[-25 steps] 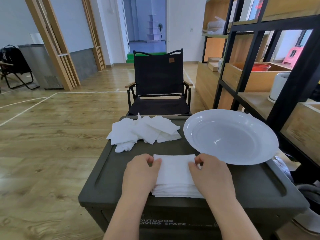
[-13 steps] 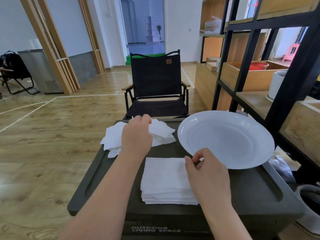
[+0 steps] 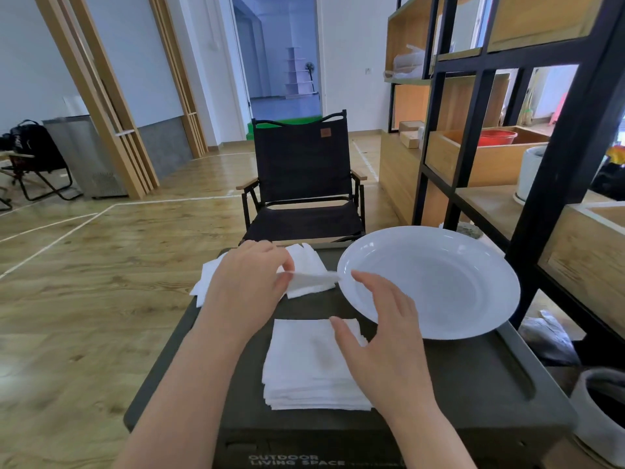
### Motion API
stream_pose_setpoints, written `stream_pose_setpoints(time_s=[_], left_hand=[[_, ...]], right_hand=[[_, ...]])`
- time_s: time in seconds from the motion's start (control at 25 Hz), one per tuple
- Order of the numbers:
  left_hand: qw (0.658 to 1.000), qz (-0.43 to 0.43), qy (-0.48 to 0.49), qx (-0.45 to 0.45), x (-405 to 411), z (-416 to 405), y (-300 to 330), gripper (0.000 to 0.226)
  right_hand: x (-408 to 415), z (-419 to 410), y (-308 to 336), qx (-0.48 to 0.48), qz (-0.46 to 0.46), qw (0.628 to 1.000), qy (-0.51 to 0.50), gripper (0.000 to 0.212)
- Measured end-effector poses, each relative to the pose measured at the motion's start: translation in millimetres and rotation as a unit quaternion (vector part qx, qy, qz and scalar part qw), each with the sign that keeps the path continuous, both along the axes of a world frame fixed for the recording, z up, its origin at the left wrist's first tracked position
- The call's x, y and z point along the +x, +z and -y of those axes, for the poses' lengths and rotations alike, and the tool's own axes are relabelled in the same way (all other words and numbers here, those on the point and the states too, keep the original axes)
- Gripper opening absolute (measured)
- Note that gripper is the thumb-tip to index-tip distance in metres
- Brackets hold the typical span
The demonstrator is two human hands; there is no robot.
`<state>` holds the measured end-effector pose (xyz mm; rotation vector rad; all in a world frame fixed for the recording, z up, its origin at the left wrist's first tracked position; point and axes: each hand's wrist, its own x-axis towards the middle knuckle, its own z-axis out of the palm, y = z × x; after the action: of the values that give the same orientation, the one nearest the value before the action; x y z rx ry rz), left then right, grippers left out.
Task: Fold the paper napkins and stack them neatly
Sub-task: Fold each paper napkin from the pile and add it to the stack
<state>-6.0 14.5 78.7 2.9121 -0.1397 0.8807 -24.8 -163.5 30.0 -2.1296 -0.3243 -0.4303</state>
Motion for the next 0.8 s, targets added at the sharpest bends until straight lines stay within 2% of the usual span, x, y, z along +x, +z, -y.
stream_pose_setpoints(time_s=[0.08,0.16,0.2,0.24,0.32,0.4,0.44,0.52,0.6,0.68,0.8], left_hand=[[0.999,0.011,-0.043,-0.003,-38,9,9,0.012],[0.996,0.029,-0.057,-0.060,-63,18,11,0.014],[0.990,0.038,-0.049,-0.125,-69,22,11,0.015],[0.976,0.040,-0.023,-0.213,-73,24,9,0.019],[0.913,-0.008,0.030,-0.407,-73,25,2,0.031],[0.824,-0.082,0.033,-0.559,-69,21,-7,0.015],[0.799,-0.097,0.029,-0.593,-67,20,-11,0.007],[0.793,-0.090,0.044,-0.600,-62,17,-21,0.019],[0.802,-0.086,0.071,-0.587,-57,17,-30,0.020],[0.813,-0.107,0.093,-0.564,-53,17,-40,0.020],[0.843,-0.164,0.144,-0.491,-49,16,-52,0.019]], right_hand=[[-1,-4,-1,-0.040,0.061,0.997,0.011,0.054],[-5,-6,1,-0.026,0.094,0.995,0.027,0.026],[-7,-5,5,0.019,0.064,0.996,0.052,0.008],[-9,-4,10,0.078,0.009,0.994,0.079,0.006],[-13,1,18,0.181,-0.098,0.972,0.114,0.011],[-11,4,22,0.223,-0.151,0.955,0.123,0.008],[-10,3,20,0.222,-0.176,0.952,0.119,0.009],[-7,1,14,0.174,-0.194,0.962,0.081,0.027],[-4,-1,7,0.072,-0.171,0.983,0.009,0.043],[-3,-1,4,-0.004,-0.152,0.988,-0.037,0.046],[-1,1,-1,-0.062,-0.167,0.982,-0.057,0.042]])
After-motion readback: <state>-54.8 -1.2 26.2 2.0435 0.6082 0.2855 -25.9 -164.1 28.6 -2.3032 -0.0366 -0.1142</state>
